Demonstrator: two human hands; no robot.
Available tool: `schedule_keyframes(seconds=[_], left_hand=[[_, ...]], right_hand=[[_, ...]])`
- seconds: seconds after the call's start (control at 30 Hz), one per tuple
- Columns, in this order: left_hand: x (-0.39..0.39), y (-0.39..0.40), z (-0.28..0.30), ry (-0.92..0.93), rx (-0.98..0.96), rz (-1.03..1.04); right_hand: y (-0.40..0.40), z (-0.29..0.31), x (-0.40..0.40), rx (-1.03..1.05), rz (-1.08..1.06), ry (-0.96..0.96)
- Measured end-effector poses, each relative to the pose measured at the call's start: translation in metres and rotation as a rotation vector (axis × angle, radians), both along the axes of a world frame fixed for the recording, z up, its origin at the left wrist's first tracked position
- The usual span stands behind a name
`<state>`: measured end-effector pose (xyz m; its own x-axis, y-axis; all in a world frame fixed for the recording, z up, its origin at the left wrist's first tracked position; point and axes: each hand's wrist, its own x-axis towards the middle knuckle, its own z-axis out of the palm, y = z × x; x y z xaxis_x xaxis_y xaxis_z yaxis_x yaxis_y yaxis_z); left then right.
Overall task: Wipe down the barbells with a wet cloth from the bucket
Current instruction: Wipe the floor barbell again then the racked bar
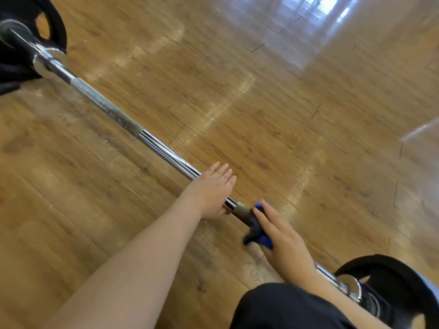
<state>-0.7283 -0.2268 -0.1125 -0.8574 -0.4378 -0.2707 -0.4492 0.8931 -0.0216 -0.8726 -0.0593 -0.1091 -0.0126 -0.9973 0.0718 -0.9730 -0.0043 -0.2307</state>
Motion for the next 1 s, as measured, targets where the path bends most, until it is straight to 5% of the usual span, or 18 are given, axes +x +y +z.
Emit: schedule_keyframes(seconds=[0.17, 0.67, 1.0], left_hand=[[0.001, -0.001, 0.000, 0.016, 0.005, -0.005], [0.001, -0.001, -0.003, -0.008, -0.022, -0.021], [-0.001, 0.001, 0.002, -0.021, -0.010, -0.011]], right_hand=[[-0.037, -0.021, 0.022, -0.020, 0.003, 0.036], [0.086, -0.007, -0.036, -0.018, -0.052, 0.001], [-0.036, -0.020, 0.019, 0.006, 0.054, 0.084]])
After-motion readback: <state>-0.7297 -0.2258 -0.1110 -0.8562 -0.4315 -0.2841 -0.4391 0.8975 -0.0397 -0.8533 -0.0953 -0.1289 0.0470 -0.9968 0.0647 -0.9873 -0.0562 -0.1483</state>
